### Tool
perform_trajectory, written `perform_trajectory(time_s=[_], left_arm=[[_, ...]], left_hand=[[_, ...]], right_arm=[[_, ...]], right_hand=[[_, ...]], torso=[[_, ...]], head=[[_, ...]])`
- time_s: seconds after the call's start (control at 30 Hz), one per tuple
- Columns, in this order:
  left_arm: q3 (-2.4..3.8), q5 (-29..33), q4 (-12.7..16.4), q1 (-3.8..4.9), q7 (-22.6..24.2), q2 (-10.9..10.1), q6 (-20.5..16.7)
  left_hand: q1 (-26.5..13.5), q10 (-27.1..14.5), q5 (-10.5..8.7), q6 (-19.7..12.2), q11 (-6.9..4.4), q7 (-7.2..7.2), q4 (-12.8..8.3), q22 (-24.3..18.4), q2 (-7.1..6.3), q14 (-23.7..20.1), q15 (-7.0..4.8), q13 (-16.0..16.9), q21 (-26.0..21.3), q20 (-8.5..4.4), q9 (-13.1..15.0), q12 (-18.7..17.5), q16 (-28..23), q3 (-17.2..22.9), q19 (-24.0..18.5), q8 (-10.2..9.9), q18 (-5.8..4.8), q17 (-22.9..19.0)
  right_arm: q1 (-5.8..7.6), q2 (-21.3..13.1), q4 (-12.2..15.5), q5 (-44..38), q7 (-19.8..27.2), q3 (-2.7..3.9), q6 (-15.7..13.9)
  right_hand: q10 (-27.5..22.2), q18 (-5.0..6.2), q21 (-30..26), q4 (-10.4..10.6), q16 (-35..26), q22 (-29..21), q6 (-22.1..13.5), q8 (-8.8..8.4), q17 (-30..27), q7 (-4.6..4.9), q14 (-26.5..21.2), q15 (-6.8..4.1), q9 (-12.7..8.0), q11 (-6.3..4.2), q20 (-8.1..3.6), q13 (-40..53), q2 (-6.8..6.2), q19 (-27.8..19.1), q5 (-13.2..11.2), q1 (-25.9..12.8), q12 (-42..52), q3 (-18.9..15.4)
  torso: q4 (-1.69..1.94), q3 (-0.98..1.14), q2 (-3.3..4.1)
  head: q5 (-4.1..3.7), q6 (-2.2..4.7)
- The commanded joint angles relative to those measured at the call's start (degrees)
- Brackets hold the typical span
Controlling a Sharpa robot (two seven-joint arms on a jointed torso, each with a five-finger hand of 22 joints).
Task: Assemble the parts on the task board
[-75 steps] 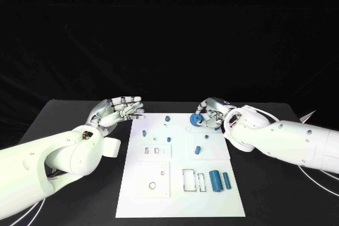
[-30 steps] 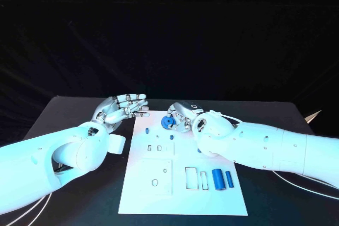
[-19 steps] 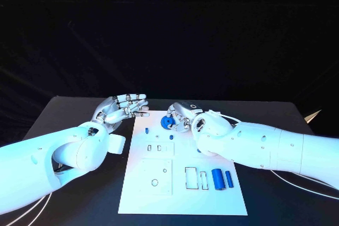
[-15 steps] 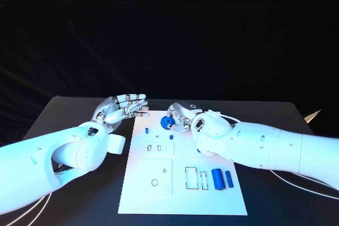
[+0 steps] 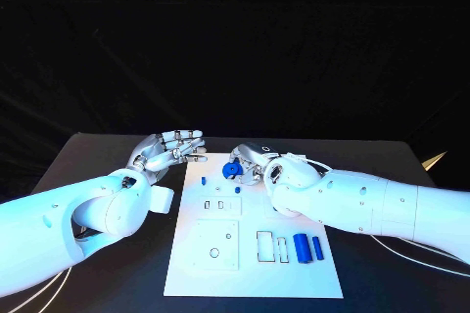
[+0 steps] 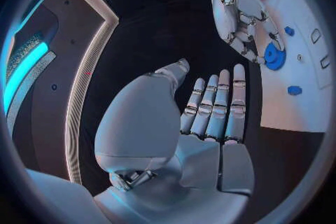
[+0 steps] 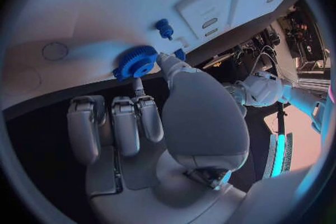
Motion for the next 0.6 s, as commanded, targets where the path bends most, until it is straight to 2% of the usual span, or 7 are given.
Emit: perform_trajectory(time_s=[0.03, 0.33, 0.6], left_arm=[[0.05, -0.2, 0.1, 0.07, -0.1, 0.1, 0.5], [0.05, -0.2, 0.2, 0.07, -0.4, 0.0, 0.1], [0.05, -0.2, 0.2, 0.07, -0.4, -0.1, 0.1]], left_hand=[[-0.4, -0.1, -0.29, -0.2, 0.12, 4.18, -0.2, 0.1, 0.51, -0.4, -0.11, 0.1, 0.4, 0.10, -0.1, -0.3, -0.2, 0.1, -0.5, -0.3, 0.40, 0.1], [-0.5, -0.2, -0.28, -0.2, 0.15, 4.23, -0.1, 0.1, 0.66, -0.4, -0.10, 0.1, 0.4, 0.12, -0.1, -0.3, -0.2, 0.1, -0.6, -0.4, 0.40, 0.2], [-0.6, -0.2, -0.27, -0.2, 0.17, 4.25, -0.1, 0.2, 0.77, -0.4, -0.09, 0.1, 0.5, 0.13, -0.1, -0.4, -0.2, 0.1, -0.6, -0.4, 0.40, 0.2]], right_arm=[[-0.05, -0.1, 0.1, 1.1, 1.8, -0.01, 2.3], [-0.07, -0.8, -0.1, 1.5, 1.6, -0.02, 2.9], [-0.14, -1.5, -0.1, 1.6, 1.1, -0.03, 1.9]], right_hand=[[1.0, -0.66, -0.3, 0.2, 0.4, 11.9, 0.5, -0.02, 15.1, -0.16, 6.0, 0.23, 0.1, 0.35, 0.35, 10.0, 0.50, 3.6, 0.9, -0.2, -0.2, -0.7], [1.5, -0.74, -0.1, 0.4, 0.4, 12.2, 1.9, 0.36, 15.1, -0.50, 6.0, -0.02, 0.3, 0.05, 0.18, 10.4, 1.35, 3.8, 2.6, -0.3, 0.2, -0.4], [1.5, -0.76, 0.0, 0.9, 0.4, 12.2, 2.0, 0.23, 15.1, -0.55, 6.0, -0.09, 0.3, -0.01, 0.09, 10.5, 1.59, 3.8, 3.2, -0.9, 0.2, -0.3]], torso=[[-0.05, -0.02, -0.06], [-0.16, 0.10, -0.01], [0.00, 0.09, -0.07]], head=[[-0.04, -0.10], [-0.06, -0.15], [-0.20, -0.10]])
